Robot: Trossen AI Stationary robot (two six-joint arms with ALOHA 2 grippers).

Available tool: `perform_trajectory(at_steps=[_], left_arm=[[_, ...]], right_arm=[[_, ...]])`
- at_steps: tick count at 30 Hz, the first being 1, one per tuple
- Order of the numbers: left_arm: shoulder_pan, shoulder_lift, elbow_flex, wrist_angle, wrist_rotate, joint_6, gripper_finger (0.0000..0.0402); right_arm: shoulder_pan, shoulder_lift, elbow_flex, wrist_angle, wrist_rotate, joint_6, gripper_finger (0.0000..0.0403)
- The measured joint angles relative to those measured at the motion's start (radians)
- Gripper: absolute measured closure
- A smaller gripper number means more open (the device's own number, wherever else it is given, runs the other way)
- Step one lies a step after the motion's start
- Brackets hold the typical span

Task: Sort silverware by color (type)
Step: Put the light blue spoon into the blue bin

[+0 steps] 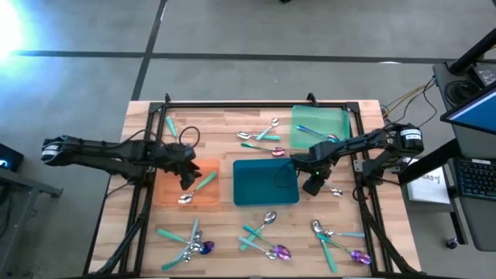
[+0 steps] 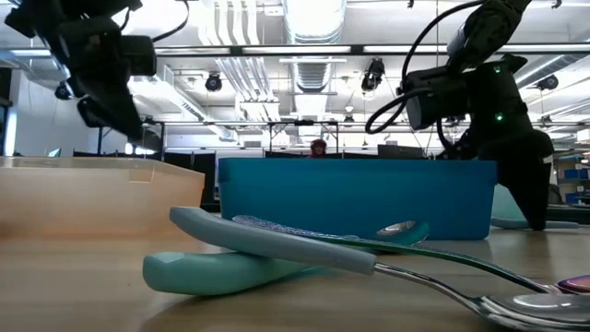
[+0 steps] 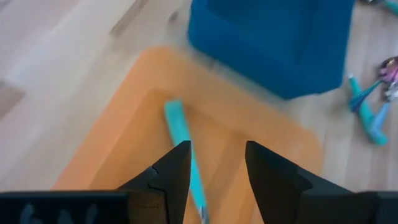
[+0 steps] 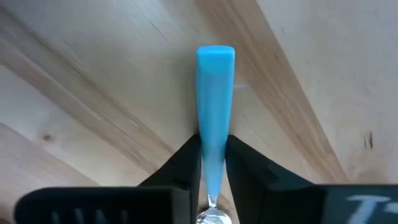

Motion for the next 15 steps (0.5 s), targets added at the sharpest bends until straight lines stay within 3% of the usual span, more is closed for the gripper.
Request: perform_trajectory(at_steps=[8,15], left_arm=[[0.0,0.042,0.0,0.18,-0.001,0.044,0.0265],[0.0,0.13,-0.019,0.454,-0.001,0.159,0.0265]], right_arm=[[0.0,-0.021,0.001,0.008,0.004,-0.009,0.0374],[0.0,-0.159,0.001,0.048,0.043,-0.009,0.0374]])
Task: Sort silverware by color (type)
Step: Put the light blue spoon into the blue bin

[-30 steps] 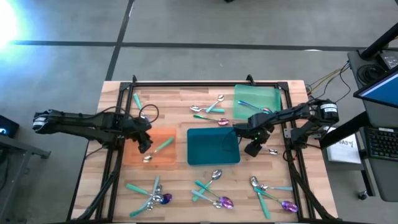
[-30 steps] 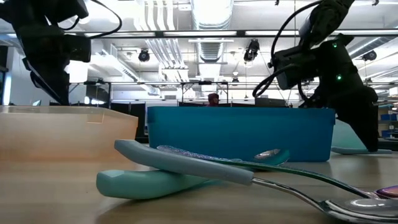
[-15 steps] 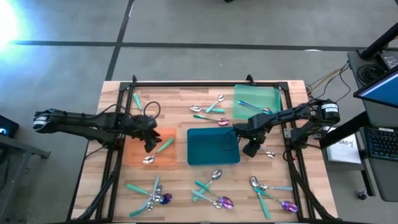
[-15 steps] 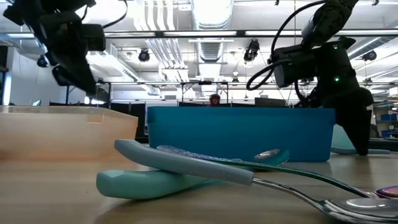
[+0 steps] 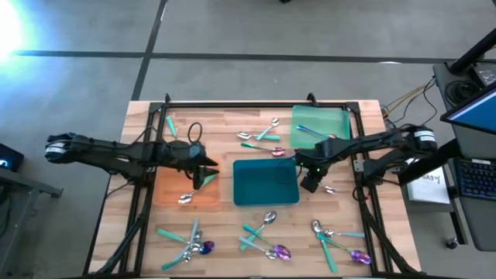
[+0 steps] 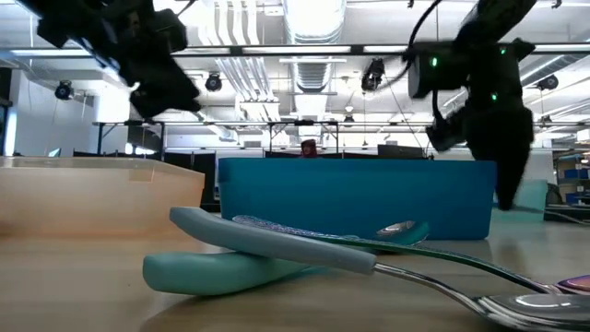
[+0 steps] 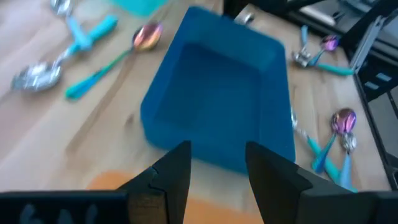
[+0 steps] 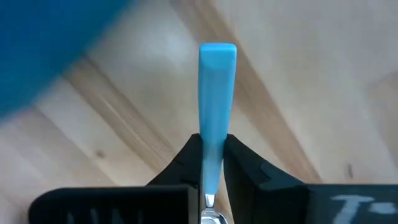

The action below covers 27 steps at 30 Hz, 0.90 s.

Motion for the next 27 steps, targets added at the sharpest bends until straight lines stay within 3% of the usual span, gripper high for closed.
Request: perform_trajectory(at_steps=[9,13,21,27], left_arm=[[0.0,0.225,0.0,0.306,0.0,0.066,0.0265],[-0.002,0.343,-0.002,0.465,0.001,0.052,0.0265],[-0.007,0.542,-0.002,0.907,0.002,0.197,0.0265],[-0.005,0.642,0.001,1.096,0.001,0.212,0.0266]], right_arm=[[0.0,-0.242,0.0,0.209,0.176,0.012,0.0374],[0.004,-0.303,0.0,0.385,0.2,-0.047,0.0374],[0.025,-0.265,0.0,0.689,0.191,-0.202,0.0374],[0.056,-0.167,0.002,0.873,0.186,-0.297,0.0374]])
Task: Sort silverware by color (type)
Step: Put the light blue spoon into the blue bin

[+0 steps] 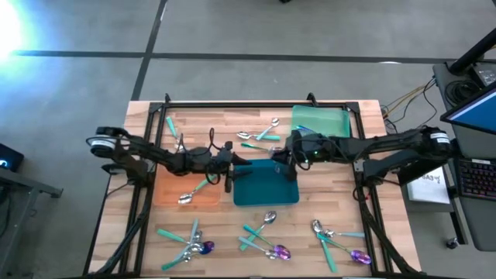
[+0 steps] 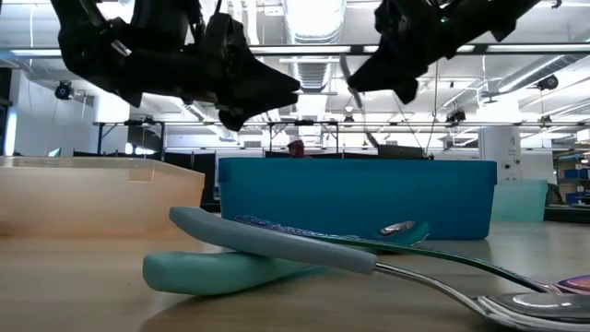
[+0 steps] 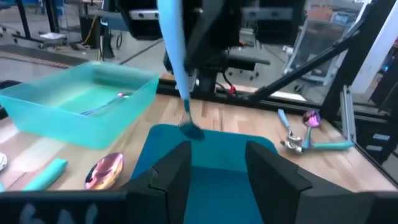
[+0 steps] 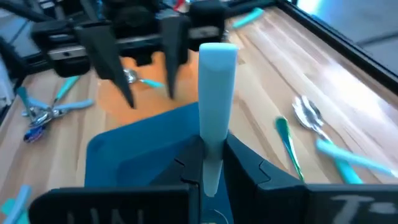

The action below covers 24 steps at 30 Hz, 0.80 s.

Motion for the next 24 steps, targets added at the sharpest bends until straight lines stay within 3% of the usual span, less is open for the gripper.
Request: perform_trajectory(at_steps=[24], left_arm=[[0.002,0.027,0.016,0.08,0.022,0.038,0.0288]], right_arm=[[0.058,0.272,0.262,0.049,-0.07,-0.235,0.0374]])
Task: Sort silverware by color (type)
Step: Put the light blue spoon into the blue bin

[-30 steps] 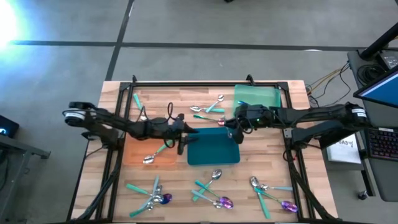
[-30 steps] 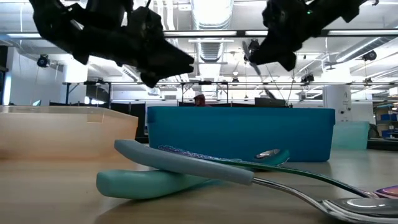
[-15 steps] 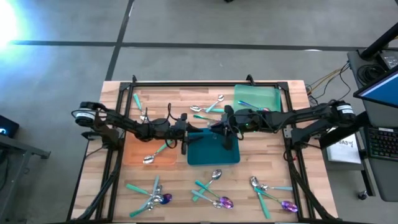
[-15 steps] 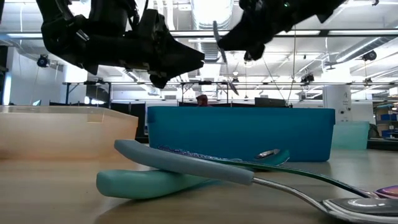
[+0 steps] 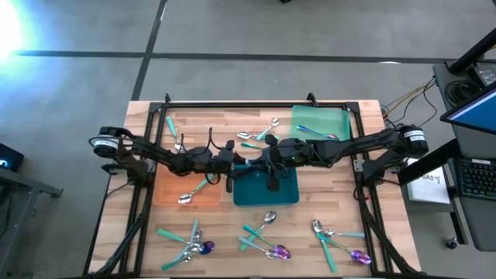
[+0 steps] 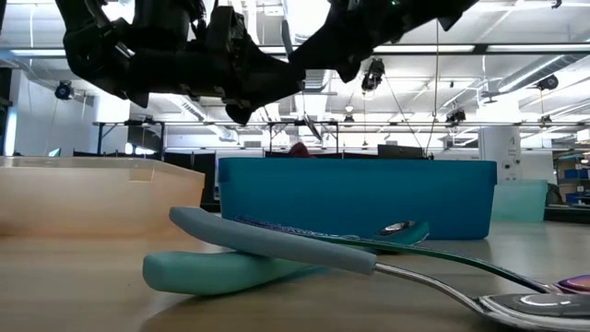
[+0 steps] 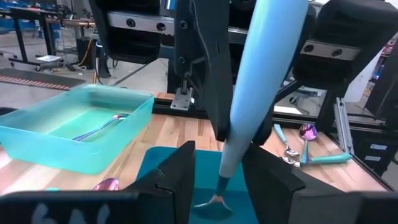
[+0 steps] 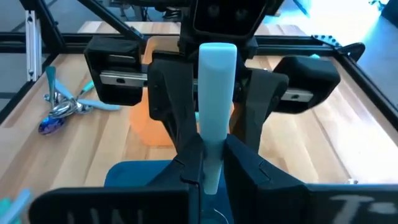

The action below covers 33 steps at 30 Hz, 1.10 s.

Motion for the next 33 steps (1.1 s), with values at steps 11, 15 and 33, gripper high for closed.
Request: perform_trajectory(at_steps=[11,15,33], left_arm=[[0.002,0.0,0.041,-0.011,0.009,0.002,0.0381],[0.002,0.0,0.064,-0.056,0.013,0.013,0.0379],[0.002,-0.001,0.281,-0.623,0.014,-0.047,0.0381]], right_arm=[[-0.001,-0.001,0.009,0.0,0.0,-0.003,0.0374],[-0.001,-0.005,0.006,-0.021,0.001,0.009,0.0374],[-0.003,-0.076,0.165,-0.756,0.003,0.209,0.0233]])
